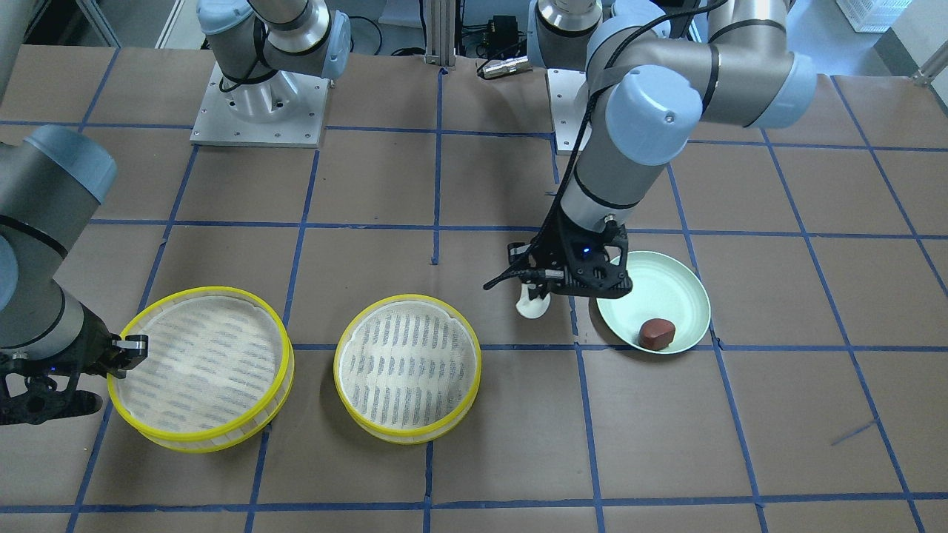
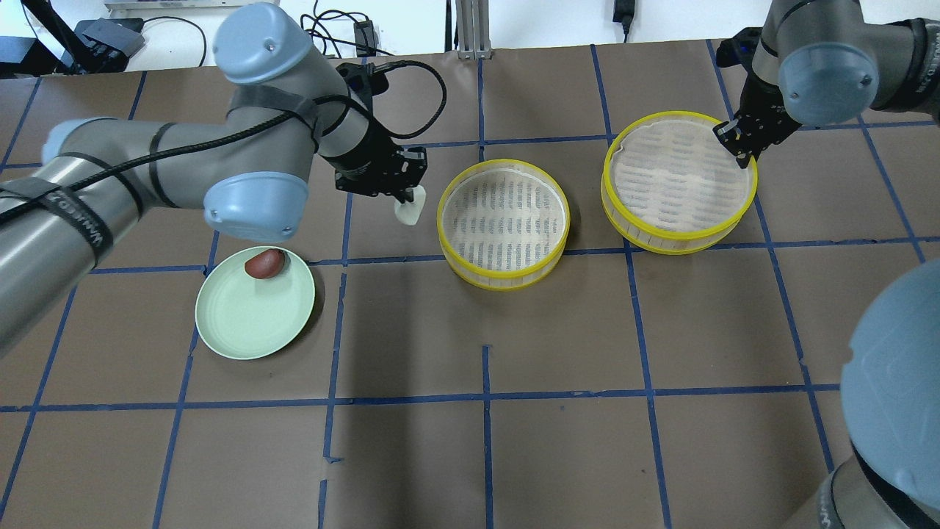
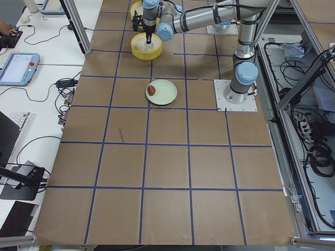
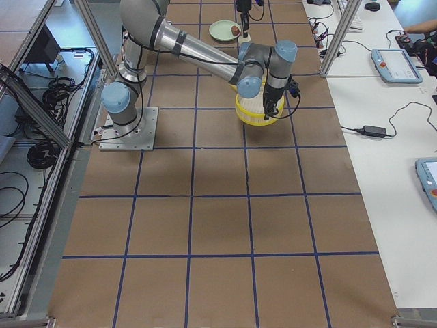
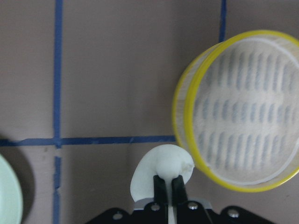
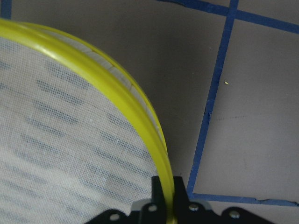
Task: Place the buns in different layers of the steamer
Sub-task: 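Lower the white bun into the bottom tier and open the left gripper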
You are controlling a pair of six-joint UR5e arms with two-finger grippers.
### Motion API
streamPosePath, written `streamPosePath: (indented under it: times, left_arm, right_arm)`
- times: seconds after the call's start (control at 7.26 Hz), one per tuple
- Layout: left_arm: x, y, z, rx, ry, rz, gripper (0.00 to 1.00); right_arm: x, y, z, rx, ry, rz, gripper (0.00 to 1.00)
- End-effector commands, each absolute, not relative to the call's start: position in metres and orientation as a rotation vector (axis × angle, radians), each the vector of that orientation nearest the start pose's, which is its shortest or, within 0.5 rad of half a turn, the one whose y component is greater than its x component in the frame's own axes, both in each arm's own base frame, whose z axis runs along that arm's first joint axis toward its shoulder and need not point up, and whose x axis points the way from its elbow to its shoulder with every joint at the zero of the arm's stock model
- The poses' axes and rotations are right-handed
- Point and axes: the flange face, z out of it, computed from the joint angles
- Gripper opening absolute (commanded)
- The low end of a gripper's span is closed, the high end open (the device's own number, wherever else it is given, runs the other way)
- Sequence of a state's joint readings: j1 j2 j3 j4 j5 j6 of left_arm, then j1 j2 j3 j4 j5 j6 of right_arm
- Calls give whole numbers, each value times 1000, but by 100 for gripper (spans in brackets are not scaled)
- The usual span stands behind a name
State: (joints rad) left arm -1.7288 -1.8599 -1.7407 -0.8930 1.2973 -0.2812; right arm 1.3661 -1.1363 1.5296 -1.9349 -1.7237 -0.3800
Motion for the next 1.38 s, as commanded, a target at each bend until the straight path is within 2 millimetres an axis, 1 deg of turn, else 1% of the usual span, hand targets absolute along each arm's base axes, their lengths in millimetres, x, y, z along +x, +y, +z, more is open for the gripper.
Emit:
streamPosePath:
  times: [0.0,0.14,0.28,0.41,0.55,0.69,0.83,0.96,1.1,1.24]
  left_arm:
    - [-275,-579,294,-348,3586,-350,5]
    - [-278,-583,285,-421,3592,-345,36]
    - [-278,-583,284,-413,3584,-351,85]
    - [-277,-584,286,-409,3583,-362,99]
    - [-277,-584,287,-373,3584,-373,100]
    - [-277,-583,285,-371,3584,-368,100]
    - [-276,-583,289,-356,3580,-384,100]
    - [-255,-585,283,-7,3453,-487,100]
    - [-205,-592,278,308,3204,-476,100]
    - [-165,-588,272,364,3101,-331,100]
  right_arm:
    - [-14,-647,296,-283,3265,120,8]
    - [-14,-647,296,-283,3265,120,8]
    - [-13,-647,296,-282,3263,118,8]
    - [-13,-647,297,-282,3264,114,8]
    - [-13,-647,301,-222,3272,108,8]
    - [-13,-646,303,-217,3275,101,8]
    - [-6,-646,307,-206,3275,92,8]
    - [14,-641,315,-144,3279,82,8]
    - [53,-636,313,-95,3280,116,8]
    - [79,-632,314,-20,3286,107,8]
